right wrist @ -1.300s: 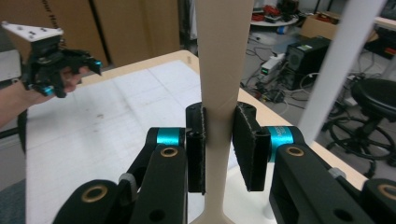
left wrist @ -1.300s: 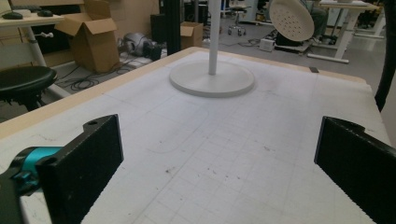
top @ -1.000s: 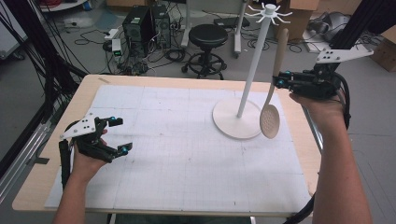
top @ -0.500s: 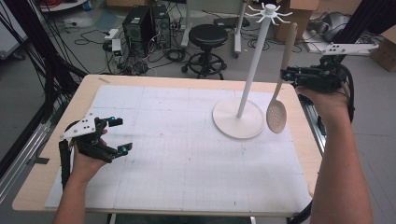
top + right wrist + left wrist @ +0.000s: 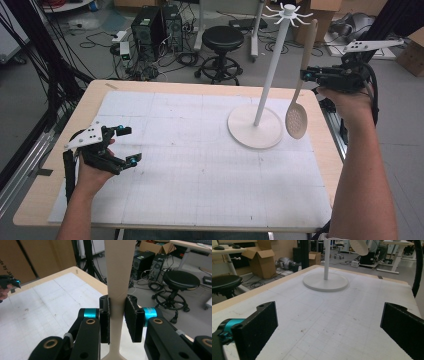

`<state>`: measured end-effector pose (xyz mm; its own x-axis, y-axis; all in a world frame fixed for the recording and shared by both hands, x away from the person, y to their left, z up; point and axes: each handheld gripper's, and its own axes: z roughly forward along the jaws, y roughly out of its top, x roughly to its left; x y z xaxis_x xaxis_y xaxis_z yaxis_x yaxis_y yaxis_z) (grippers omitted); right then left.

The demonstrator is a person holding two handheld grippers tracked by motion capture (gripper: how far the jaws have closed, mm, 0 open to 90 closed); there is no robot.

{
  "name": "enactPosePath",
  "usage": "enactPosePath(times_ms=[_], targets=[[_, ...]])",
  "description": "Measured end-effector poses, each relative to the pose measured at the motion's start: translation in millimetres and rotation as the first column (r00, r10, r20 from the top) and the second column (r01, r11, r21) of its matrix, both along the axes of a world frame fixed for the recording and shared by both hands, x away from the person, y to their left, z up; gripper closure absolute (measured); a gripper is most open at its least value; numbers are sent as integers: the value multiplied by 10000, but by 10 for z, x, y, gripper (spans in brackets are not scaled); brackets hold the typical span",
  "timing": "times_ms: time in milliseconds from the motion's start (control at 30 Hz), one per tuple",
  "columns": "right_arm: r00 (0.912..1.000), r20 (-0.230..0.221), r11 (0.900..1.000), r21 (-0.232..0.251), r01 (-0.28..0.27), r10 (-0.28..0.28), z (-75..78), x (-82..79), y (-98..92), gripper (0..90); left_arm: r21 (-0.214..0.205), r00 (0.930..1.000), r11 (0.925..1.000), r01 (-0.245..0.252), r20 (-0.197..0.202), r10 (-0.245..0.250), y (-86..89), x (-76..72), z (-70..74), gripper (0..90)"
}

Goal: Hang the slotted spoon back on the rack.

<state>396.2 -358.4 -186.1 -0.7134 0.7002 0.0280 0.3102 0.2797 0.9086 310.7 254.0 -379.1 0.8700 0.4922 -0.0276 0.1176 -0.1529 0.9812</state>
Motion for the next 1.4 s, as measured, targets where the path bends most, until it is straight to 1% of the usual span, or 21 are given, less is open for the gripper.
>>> enactPosePath(times_ms=[33, 67, 100, 167, 500, 633, 667, 700, 867, 1033, 1167, 1200, 1400], targets=[[10000, 14, 10000, -22, -55, 55, -3, 7, 0, 759, 5, 10000, 10000, -2, 0, 2, 3, 1, 0, 17], [10000, -85, 10000, 12, -9, 9, -1, 2, 6, 759, -4, 10000, 10000, -24, -4, 24, 5, 2, -2, 17], [10000, 40, 10000, 33, -33, 32, 0, 12, 5, 759, 0, 10000, 10000, -27, -10, 27, 6, 3, -3, 17], [10000, 70, 9999, 99, -72, 72, 7, 18, 12, 759, -4, 10000, 10000, -33, -11, 33, 7, 4, -6, 17], [9997, -29, 9997, -95, -231, 231, 56, 50, 99, 759, 31, 10000, 10000, -17, -15, 17, 12, 8, -9, 17], [9996, -21, 9996, -108, -273, 273, 52, 54, 115, 759, 35, 10000, 10000, 5, -25, -5, 11, 9, -10, 17], [9997, -89, 9996, -109, -250, 249, 53, 50, 121, 759, 24, 10000, 10000, 1, -26, -1, 10, 9, -11, 17], [9996, -32, 9995, -134, -284, 284, 49, 57, 127, 759, 35, 10000, 10000, 2, -20, -2, 10, 9, -10, 17], [9995, -60, 9993, -195, -312, 310, 35, 72, 158, 759, 6, 10000, 10000, -20, -6, 20, 12, 5, -8, 17], [9991, -151, 9989, -241, -392, 388, 12, 92, 193, 759, 7, 10000, 10000, -24, -28, 24, 15, 6, -8, 17], [9991, -116, 9990, -178, -409, 407, -8, 110, 204, 759, -11, 10000, 10000, -20, -17, 20, 15, 3, -6, 17], [9990, -176, 9990, -192, -403, 400, -11, 111, 208, 759, -13, 10000, 10000, -26, -23, 26, 17, 3, -5, 17], [9995, -182, 9994, -201, -274, 270, -19, 137, 213, 759, -18, 10000, 10000, -35, -24, 35, 17, 2, -6, 17]])
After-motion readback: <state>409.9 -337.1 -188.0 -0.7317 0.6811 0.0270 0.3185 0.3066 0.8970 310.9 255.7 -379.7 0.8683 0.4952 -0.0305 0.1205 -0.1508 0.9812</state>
